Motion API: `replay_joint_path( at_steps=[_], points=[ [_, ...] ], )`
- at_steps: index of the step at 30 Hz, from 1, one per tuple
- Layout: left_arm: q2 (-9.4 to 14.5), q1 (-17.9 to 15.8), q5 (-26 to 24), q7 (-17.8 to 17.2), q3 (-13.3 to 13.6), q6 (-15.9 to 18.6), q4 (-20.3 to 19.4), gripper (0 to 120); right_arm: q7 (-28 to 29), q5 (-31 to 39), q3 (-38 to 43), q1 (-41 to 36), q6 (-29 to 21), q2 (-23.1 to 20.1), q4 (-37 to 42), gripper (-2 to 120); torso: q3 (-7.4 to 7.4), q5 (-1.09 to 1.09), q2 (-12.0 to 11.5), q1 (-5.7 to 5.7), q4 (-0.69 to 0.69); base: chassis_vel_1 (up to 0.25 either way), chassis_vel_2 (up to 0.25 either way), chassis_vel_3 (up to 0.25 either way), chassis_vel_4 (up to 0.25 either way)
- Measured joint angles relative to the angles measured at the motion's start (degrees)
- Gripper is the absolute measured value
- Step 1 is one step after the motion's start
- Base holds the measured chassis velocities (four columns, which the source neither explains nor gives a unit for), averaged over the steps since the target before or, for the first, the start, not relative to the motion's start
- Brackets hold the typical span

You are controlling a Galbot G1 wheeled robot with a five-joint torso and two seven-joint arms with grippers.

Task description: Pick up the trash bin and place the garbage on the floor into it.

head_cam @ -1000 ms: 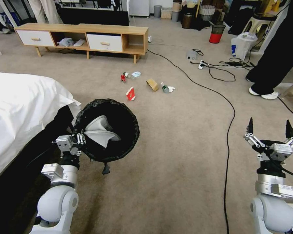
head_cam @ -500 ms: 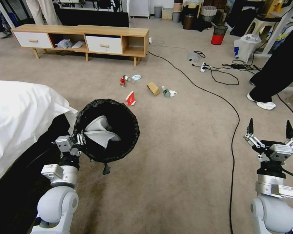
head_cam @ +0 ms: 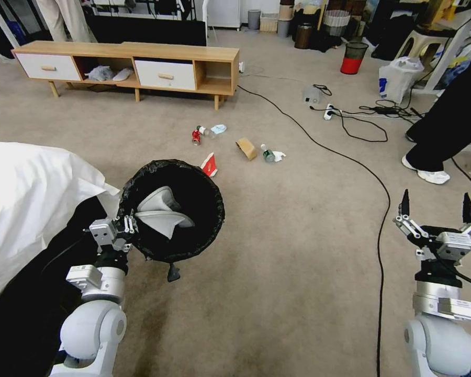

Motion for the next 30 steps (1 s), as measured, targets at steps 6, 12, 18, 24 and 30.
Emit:
replay_joint_path(
  at_steps=[6, 12, 18, 24, 30],
  points=[
    [-0.1, 0.1, 0.0, 0.0, -0.2, 0.0, -0.1, 4, 0.0, 0.0, -0.1, 0.0, 0.2, 0.2, 0.0, 100, 0.0, 0.01, 0.0, 0.0, -0.01, -0.135, 0.112, 0.121, -0.121],
    [-0.1, 0.1, -0.1, 0.0, -0.2, 0.0, -0.2, 4, 0.0, 0.0, -0.1, 0.0, 0.2, 0.1, 0.0, 100, 0.0, 0.0, 0.0, 0.0, -0.01, -0.118, 0.119, 0.124, -0.116],
    [0.0, 0.1, -0.1, -0.1, 0.0, 0.0, -0.2, 4, -0.1, 0.0, 0.0, 0.1, 0.2, 0.0, -0.2, 100, 0.0, 0.01, 0.0, 0.0, 0.0, -0.108, 0.116, 0.115, -0.107],
    [0.2, -0.1, -0.1, -0.2, 0.0, 0.1, -0.2, 4, -0.1, 0.0, -0.2, 0.4, 0.2, 0.0, -0.3, 100, 0.0, 0.01, 0.0, 0.0, 0.0, -0.116, 0.111, 0.114, -0.132],
    [0.1, -0.1, -0.1, -0.3, 0.0, 0.2, -0.2, 4, -0.2, 0.0, -0.2, 0.4, 0.1, -0.1, -0.6, 100, 0.0, 0.01, 0.0, 0.0, 0.0, -0.113, 0.113, 0.121, -0.11]
  ],
)
